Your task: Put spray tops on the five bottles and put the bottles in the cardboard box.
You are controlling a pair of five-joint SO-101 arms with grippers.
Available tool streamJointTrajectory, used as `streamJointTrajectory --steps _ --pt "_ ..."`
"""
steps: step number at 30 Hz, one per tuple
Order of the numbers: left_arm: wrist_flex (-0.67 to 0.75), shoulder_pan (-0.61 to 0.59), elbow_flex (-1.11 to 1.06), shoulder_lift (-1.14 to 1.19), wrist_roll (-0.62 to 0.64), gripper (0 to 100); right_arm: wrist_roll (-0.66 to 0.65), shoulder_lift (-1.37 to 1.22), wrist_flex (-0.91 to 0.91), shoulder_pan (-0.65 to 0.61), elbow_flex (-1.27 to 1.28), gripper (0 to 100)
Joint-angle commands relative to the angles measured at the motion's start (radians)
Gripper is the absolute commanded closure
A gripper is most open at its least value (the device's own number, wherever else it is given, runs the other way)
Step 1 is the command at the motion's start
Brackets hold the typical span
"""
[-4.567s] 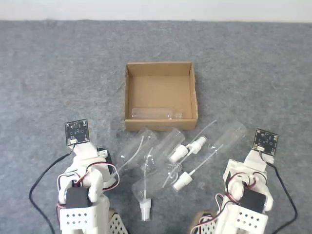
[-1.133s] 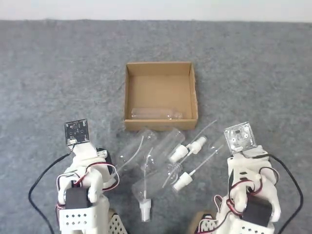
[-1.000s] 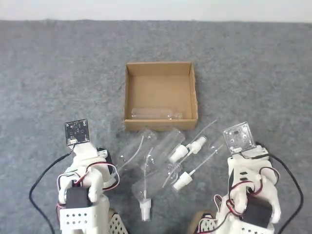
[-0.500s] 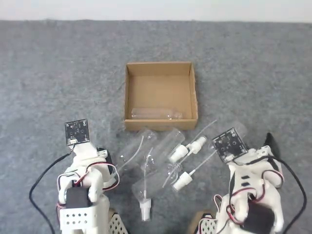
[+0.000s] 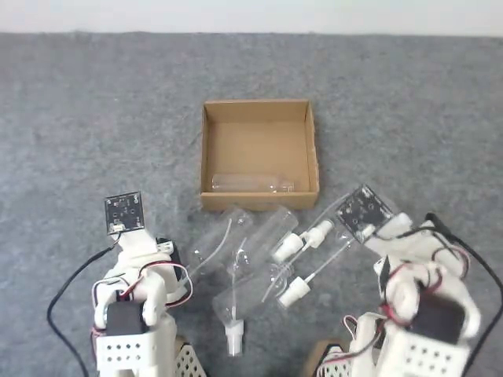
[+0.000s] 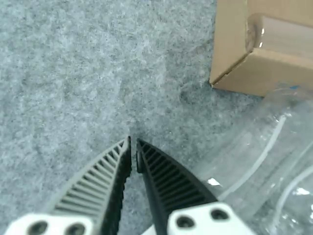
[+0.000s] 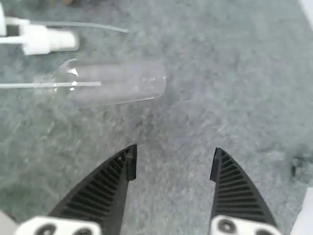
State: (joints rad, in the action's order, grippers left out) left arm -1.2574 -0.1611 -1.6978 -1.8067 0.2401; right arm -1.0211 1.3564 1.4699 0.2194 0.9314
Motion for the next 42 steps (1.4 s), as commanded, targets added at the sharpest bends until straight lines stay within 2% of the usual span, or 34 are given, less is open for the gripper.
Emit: streamJointTrajectory --steps 1,7,10,24,28,32,42 --pt "-0.005 0.000 0.013 -0.015 -0.005 99 -0.095 -0.182 -0.005 0.007 -0.089 78.9" --pt "-0.005 0.000 0.013 -0.015 -0.005 99 -0.175 -0.297 -0.031 0.004 -0.110 78.3" --pt "-0.005 0.000 0.013 -0.015 -0.005 99 -0.199 -0.331 -0.033 -0.024 -0.110 73.9" --pt "-0.005 0.000 0.013 -0.015 -0.005 99 -0.319 -0.521 -0.062 -0.228 -0.110 72.3" --pt "-0.005 0.000 0.013 -0.015 -0.005 99 -0.322 -0.631 -0.151 -0.232 -0.110 72.3" --pt "-0.005 0.000 0.013 -0.015 -0.005 99 -0.384 -0.745 -0.206 -0.228 -0.110 72.3" --pt "-0.005 0.000 0.013 -0.015 -0.005 99 -0.388 -0.935 -0.338 -0.232 -0.110 72.4"
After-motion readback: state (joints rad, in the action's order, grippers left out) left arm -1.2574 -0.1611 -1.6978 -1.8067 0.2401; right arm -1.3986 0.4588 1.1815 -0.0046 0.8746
